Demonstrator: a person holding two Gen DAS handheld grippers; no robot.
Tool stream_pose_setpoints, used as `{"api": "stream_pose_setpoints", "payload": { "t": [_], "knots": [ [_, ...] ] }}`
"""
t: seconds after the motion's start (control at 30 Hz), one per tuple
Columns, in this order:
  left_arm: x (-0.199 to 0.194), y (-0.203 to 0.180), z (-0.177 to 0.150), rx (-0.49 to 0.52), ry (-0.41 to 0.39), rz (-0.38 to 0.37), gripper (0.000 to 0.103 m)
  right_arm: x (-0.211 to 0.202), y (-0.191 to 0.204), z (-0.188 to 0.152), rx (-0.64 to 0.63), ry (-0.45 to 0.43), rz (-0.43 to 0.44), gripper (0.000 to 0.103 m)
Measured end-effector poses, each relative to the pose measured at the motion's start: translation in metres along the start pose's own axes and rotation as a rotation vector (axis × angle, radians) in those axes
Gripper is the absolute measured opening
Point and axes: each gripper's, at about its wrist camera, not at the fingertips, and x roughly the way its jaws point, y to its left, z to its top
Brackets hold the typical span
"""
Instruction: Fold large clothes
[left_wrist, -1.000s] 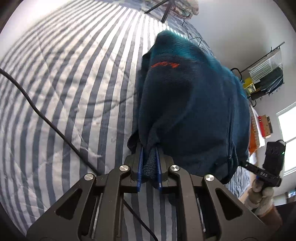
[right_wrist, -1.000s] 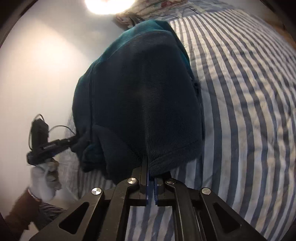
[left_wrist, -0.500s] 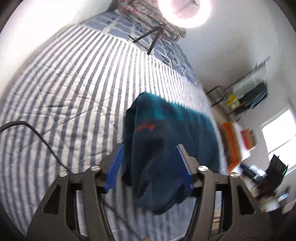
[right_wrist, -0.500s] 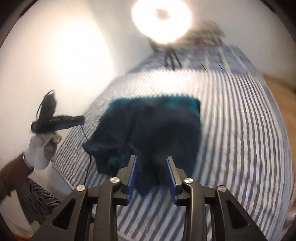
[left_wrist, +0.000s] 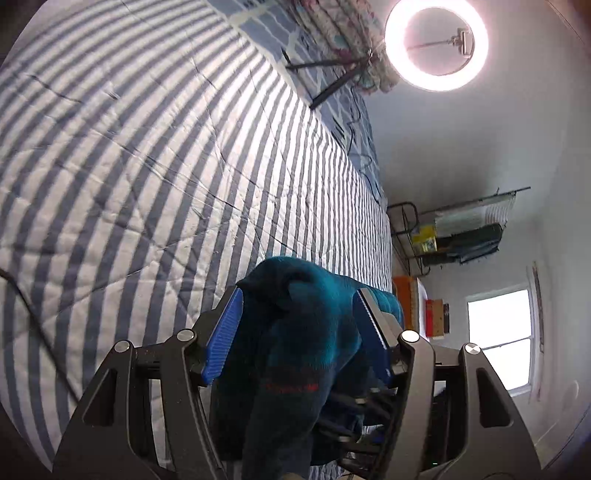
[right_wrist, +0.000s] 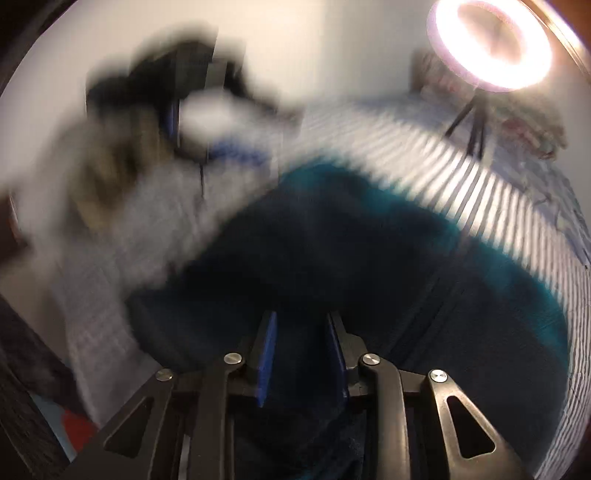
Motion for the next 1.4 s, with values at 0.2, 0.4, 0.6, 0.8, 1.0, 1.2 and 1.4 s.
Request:
{"api": "stream_pose_setpoints", "payload": {
  "t": [0.2,0.4,0.6,0.8,1.0,1.2,1.4],
  "knots": [
    [0.027,0.005,0.005,-0.029,0.103,-0.123,0.063,-0.003,-0.020,-0.022,0.111,-0.086,0.118,0.024],
    [0.054,-0.006,0.015,-0.056,0.147,-0.209,0.063,-0.002,-0.019,-0.019,0.105,-0.097,0.131,0.024],
    [0.068,-0.030,0.017,0.097,-0.010,0.059,0.023,-0.002,-0.019,-0.021,0.111,-0.111,0.122,0.024],
    [0.080,-0.064,0.001,0.321,-0.129,0.398,0.026,-0.005,-0.016,-0.020,0.117,-0.106,0.103,0.024],
    [0.050,-0.099,-0.007,0.432,-0.236,0.550,0.033,-0.059,-0.030,-0.020,0.180,-0.182,0.148,0.029],
    [0.044,-0.127,-0.028,0.437,-0.246,0.430,0.038,-0.096,-0.097,-0.013,0.282,-0.257,-0.060,0.030],
    [0.080,-0.130,-0.042,0.495,-0.171,0.451,0.038,-0.066,-0.150,-0.023,0.377,-0.166,-0.149,0.020]
  ]
}}
